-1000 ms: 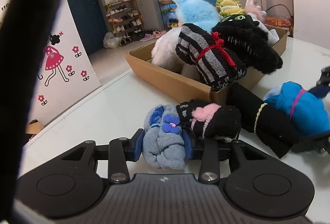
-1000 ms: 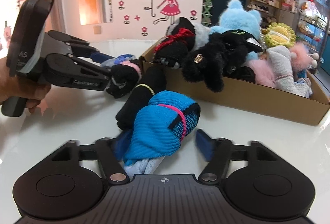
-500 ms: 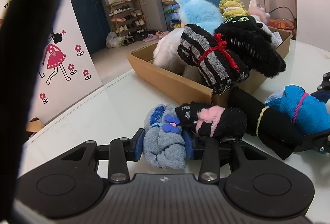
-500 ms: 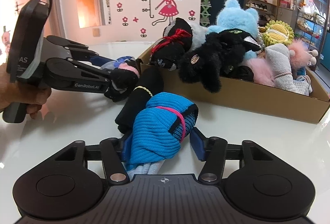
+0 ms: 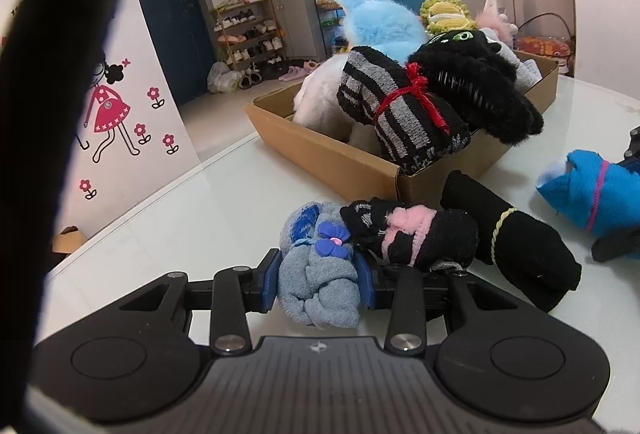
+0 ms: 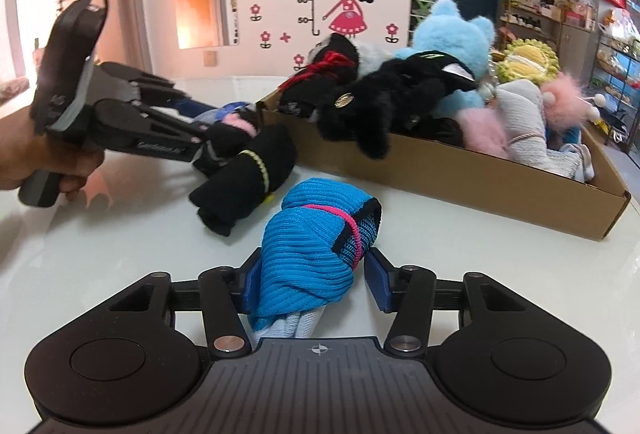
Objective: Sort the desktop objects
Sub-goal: 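Grasp the grey flower sock with the left gripper while the right grasps the blue pink-banded sock, then carry the grey sock and blue sock into the box and release both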
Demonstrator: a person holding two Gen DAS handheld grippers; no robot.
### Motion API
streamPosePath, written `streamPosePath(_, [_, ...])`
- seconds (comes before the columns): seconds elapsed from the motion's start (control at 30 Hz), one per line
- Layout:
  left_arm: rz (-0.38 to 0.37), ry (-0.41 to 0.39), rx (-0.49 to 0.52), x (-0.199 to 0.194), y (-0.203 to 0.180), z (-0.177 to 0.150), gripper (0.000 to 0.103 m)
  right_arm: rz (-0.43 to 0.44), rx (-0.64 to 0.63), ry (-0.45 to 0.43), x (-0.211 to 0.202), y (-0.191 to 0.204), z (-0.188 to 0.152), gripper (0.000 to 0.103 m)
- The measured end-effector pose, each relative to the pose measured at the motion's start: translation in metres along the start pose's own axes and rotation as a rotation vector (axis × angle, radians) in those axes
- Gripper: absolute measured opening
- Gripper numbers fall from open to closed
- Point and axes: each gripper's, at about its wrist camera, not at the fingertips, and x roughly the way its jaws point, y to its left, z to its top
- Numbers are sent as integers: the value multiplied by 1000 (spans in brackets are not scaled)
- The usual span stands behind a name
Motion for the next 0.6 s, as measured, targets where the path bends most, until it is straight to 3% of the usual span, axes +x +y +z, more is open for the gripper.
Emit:
streamPosePath(0.1, [15, 10, 27, -6, -7, 0, 35, 3, 8, -10, -1, -3, 0, 52])
streamPosePath(0.27, [53, 16, 8, -21, -13, -4, 35, 12, 18, -27, -4, -8, 0, 51])
streamPosePath(0.6, [144, 18, -116, -51, -15, -16, 35, 37, 29, -35, -17, -12, -5, 51])
